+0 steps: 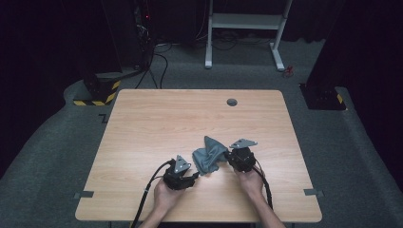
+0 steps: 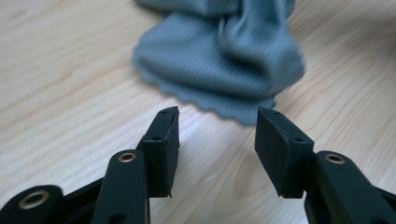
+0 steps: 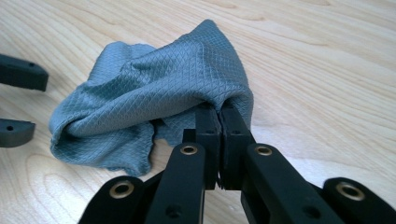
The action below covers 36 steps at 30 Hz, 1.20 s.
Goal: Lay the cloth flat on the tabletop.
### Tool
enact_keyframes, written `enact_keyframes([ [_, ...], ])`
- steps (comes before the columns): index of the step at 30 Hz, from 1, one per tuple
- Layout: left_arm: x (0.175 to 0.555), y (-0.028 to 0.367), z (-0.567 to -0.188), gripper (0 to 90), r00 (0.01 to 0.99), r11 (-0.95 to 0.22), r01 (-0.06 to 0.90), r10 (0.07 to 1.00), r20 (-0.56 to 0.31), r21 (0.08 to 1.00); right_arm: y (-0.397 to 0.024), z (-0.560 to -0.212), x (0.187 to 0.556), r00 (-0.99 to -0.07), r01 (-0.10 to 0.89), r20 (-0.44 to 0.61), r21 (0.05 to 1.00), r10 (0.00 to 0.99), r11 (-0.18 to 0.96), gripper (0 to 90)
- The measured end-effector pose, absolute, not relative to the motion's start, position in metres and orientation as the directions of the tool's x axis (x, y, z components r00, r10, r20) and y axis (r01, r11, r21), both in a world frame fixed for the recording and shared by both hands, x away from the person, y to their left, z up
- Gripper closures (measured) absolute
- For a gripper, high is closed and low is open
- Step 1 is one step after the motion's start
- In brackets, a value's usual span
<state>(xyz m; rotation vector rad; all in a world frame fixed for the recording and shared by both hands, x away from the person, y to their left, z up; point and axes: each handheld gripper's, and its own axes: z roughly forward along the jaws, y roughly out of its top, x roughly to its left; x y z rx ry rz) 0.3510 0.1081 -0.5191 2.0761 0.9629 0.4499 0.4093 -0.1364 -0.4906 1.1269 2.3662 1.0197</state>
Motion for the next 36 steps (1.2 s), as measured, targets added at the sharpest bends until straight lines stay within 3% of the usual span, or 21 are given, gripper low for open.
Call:
enact_keyframes([
  [5, 0.363, 0.096, -0.518, 48.9, 0.630, -0.432, 0.487, 0.776, 0.037, 0.759, -0.136, -0.490, 0.409, -0.637, 0.533, 0.012, 0.729, 0.771, 0.429, 88.1],
  [14, 0.366, 0.093, -0.522, 48.5, 0.630, -0.441, 0.504, 0.776, 0.033, 0.743, -0.141, -0.483, 0.412, -0.627, 0.534, 0.019, 0.739, 0.779, 0.411, 88.1],
  [28, 0.369, 0.102, -0.519, 50.5, 0.626, -0.461, 0.511, 0.778, 0.053, 0.725, -0.161, -0.478, 0.439, -0.536, 0.608, 0.027, 0.706, 0.844, 0.363, 87.8],
  [33, 0.372, 0.120, -0.518, 50.9, 0.590, -0.435, 0.549, 0.807, 0.038, 0.713, -0.163, -0.492, 0.444, -0.535, 0.645, 0.030, 0.660, 0.844, 0.386, 78.4],
  [36, 0.362, 0.120, -0.516, 51.2, 0.619, -0.441, 0.504, 0.784, 0.046, 0.742, -0.165, -0.486, 0.422, -0.561, 0.588, 0.020, 0.713, 0.827, 0.382, 78.1],
])
